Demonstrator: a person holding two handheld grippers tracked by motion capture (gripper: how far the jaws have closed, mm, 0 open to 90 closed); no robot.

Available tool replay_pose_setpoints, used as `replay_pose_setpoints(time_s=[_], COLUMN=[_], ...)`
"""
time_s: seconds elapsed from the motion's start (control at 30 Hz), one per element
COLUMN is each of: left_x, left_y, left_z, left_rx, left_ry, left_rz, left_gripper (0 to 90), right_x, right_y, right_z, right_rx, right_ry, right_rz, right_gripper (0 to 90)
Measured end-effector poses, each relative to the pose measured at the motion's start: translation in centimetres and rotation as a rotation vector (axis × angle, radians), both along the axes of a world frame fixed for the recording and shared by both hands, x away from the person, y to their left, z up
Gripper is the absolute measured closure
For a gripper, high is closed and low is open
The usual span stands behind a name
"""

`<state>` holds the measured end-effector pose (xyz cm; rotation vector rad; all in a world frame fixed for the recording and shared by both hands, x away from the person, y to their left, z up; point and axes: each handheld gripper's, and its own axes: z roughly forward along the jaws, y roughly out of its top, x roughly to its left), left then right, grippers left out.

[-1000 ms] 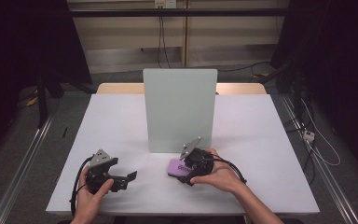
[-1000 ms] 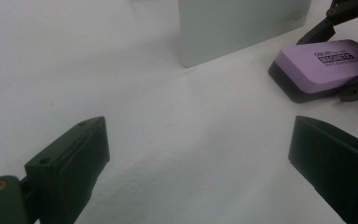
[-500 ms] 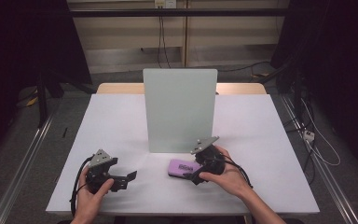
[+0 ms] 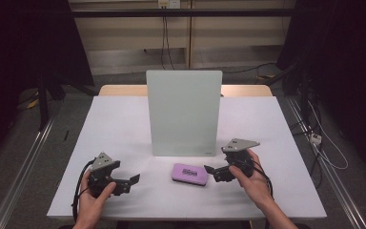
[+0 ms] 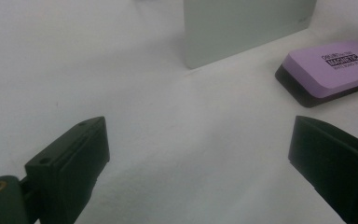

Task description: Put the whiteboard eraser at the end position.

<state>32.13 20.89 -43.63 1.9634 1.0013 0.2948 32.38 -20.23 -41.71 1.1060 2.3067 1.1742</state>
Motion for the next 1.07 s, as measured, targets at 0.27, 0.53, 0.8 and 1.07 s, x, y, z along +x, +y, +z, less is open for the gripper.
replay_pose_setpoints(time_s=[0.27, 0.53, 0.8, 1.07], left_x=[-0.1, -0.2, -0.2, -0.2], left_y=[0.4, 0.3, 0.6, 0.5], left_z=[0.2, 0.2, 0.3, 0.3], left_rx=[-0.010, -0.001, -0.006, -0.003], left_ry=[-0.026, -0.032, -0.046, -0.048], left_rz=[0.022, 0.030, 0.055, 0.047], left_gripper=[5.1, 5.1, 5.1, 5.1], right_x=[-1.8, -3.5, -4.4, -4.7], right_y=[-2.4, -5.1, -7.4, -7.4], right_z=[-0.5, -1.1, -1.7, -2.0], right_rx=[0.000, 0.023, 0.073, 0.088], right_ry=[-0.035, -0.046, -0.105, -0.105], right_rz=[-0.166, -0.232, -0.345, -0.343], right_gripper=[6.5, 8.0, 7.7, 7.8])
